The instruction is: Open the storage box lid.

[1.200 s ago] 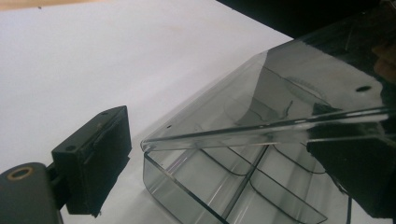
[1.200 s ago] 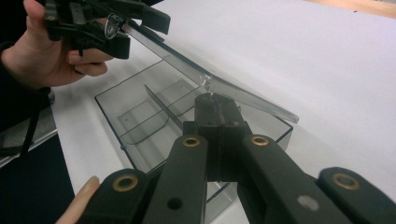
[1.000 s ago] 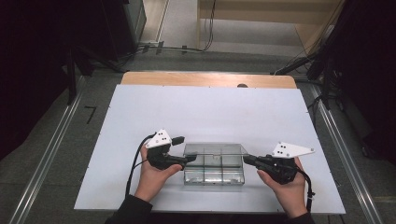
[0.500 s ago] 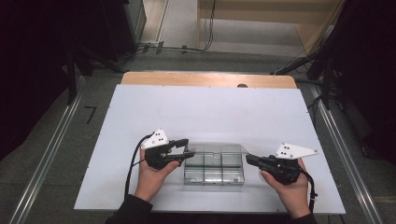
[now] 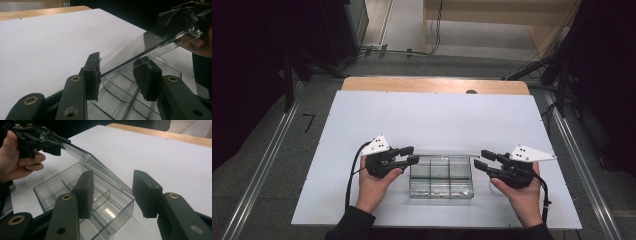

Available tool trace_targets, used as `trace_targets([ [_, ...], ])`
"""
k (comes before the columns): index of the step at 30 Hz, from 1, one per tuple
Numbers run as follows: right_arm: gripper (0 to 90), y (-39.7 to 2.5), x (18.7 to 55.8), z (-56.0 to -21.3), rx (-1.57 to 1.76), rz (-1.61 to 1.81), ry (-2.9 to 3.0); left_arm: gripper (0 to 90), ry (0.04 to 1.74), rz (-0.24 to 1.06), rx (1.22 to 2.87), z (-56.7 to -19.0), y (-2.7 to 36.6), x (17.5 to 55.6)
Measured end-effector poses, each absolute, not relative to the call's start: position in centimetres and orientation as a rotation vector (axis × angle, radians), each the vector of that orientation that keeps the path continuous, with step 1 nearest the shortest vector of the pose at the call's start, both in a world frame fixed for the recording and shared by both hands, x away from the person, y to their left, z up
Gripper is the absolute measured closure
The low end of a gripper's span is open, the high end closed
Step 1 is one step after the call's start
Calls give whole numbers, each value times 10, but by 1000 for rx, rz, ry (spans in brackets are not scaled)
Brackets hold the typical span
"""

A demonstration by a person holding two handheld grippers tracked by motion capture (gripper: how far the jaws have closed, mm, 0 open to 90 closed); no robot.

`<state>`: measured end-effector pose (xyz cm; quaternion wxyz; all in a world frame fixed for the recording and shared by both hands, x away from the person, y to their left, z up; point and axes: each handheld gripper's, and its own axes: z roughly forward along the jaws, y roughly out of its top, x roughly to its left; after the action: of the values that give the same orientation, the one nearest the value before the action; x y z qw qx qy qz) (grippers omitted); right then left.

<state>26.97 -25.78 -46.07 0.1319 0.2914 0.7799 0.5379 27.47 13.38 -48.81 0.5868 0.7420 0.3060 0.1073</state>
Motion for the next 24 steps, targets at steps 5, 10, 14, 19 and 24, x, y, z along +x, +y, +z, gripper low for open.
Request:
trace_targets([
  [5,520,-246,283,-459,796,1551,2290,606,719,246,1716,-488,136,278],
  [10,568,-241,296,-465,831,1560,2304,629,732,225,1692,-490,138,283],
  [14,606,-239,302,-472,859,1576,2312,640,742,215,1677,-492,138,286],
  [19,641,-241,309,-476,897,1612,2306,653,762,195,1652,-496,139,291],
  [24,649,-240,314,-479,911,1610,2310,655,782,174,1636,-502,138,296],
])
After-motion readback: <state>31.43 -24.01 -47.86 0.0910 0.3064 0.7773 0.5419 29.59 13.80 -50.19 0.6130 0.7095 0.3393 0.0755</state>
